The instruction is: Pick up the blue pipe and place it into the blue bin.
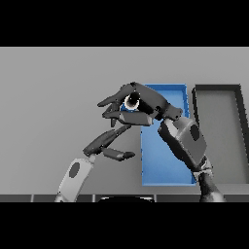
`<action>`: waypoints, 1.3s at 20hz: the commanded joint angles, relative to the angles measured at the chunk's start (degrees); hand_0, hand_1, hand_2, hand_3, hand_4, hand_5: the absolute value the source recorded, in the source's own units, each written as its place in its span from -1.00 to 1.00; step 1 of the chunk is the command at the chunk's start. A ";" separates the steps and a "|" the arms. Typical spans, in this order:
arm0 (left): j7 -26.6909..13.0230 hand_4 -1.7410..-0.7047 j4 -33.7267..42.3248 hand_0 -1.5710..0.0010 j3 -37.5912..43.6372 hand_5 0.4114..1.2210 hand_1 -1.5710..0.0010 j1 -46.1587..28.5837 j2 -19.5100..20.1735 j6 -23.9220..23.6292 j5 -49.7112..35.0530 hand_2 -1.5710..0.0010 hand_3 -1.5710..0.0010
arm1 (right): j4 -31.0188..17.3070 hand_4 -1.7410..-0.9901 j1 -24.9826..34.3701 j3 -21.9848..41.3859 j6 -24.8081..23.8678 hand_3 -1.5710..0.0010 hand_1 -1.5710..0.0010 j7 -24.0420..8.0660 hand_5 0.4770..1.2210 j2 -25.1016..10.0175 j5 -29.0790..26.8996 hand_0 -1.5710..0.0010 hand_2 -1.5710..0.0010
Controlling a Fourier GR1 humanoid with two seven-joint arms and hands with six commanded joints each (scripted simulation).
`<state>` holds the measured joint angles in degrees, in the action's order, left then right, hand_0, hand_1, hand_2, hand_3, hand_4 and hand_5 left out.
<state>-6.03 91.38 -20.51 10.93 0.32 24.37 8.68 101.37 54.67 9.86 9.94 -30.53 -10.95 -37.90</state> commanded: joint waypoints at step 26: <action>0.65 0.65 1.94 1.00 -1.48 -0.97 1.00 -2.36 0.33 -0.30 0.76 1.00 1.00 | -5.49 -1.00 -30.07 0.16 -21.75 -0.92 -1.00 -4.40 1.00 -22.02 8.35 -1.00 -1.00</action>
<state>-5.33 93.32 -22.00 8.55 0.63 24.09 9.43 95.85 24.55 10.04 -11.80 -34.91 -32.97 -29.67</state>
